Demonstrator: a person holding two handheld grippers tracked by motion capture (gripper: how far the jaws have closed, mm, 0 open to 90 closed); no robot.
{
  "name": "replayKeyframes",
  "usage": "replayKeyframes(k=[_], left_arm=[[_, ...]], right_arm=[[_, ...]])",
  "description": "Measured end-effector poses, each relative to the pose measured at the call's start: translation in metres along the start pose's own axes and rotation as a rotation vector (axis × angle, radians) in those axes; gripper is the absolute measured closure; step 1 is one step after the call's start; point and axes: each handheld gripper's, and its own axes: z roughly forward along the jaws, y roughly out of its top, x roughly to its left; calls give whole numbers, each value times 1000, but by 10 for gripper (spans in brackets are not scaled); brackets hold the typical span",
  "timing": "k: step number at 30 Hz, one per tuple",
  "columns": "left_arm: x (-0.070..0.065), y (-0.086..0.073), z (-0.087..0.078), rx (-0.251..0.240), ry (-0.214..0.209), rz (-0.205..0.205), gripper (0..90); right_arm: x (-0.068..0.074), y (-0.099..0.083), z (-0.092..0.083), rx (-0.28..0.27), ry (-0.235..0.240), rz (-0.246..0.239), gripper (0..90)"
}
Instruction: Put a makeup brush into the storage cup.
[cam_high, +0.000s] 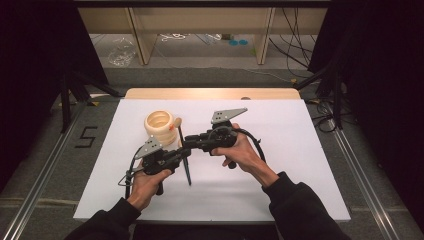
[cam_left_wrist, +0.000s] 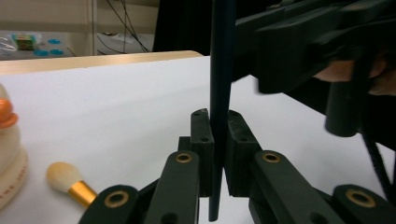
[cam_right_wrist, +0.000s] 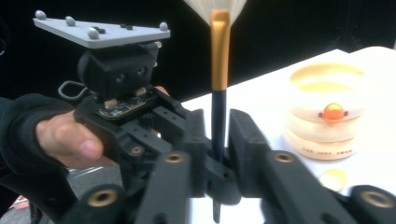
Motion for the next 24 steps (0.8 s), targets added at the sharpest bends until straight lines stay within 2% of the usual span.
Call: replayKeyframes(k=[2, 3, 4, 5, 6, 7, 8, 9, 10, 12, 16, 20, 22, 24], left_arm=[[4, 1, -3, 22, 17, 47, 837], [7, 1, -4, 37, 33, 56, 837], [7, 1, -3, 16, 40, 30, 837], [11, 2, -6, 52, 37, 73, 837], [16, 4, -11, 123, -42, 138, 836], [17, 4, -10, 87, 40, 111, 836], [16, 3, -10, 66, 55, 88, 836], [13, 3, -6, 8, 78, 20, 836], [14, 3, -7, 8, 80, 21, 836], [17, 3, -7, 19, 74, 11, 836], [19, 3, -8, 23, 64, 17, 836], [21, 5, -11, 23, 77, 30, 836], [22, 5, -12, 23, 85, 23, 836], [23, 6, -13, 20, 91, 22, 836]], right_arm=[[2, 1, -4, -4, -20, -6, 648], [2, 1, -5, -8, -24, -11, 615], [3, 2, -9, -7, -57, -10, 577], [3, 2, -11, -16, -83, -32, 553], [4, 1, -14, -10, -102, -27, 525], [4, 0, -17, -11, -136, -45, 493], [5, -1, -20, -4, -166, -46, 463], [6, -2, -23, -1, -191, -47, 442], [5, -3, -26, -10, -214, -55, 425], [5, -7, -34, -6, -250, -35, 392], [1, -18, -52, -12, -331, -26, 363], [2, -27, -67, -17, -398, -17, 333], [2, -32, -72, -16, -418, -13, 308], [3, -38, -77, -8, -461, -5, 266]])
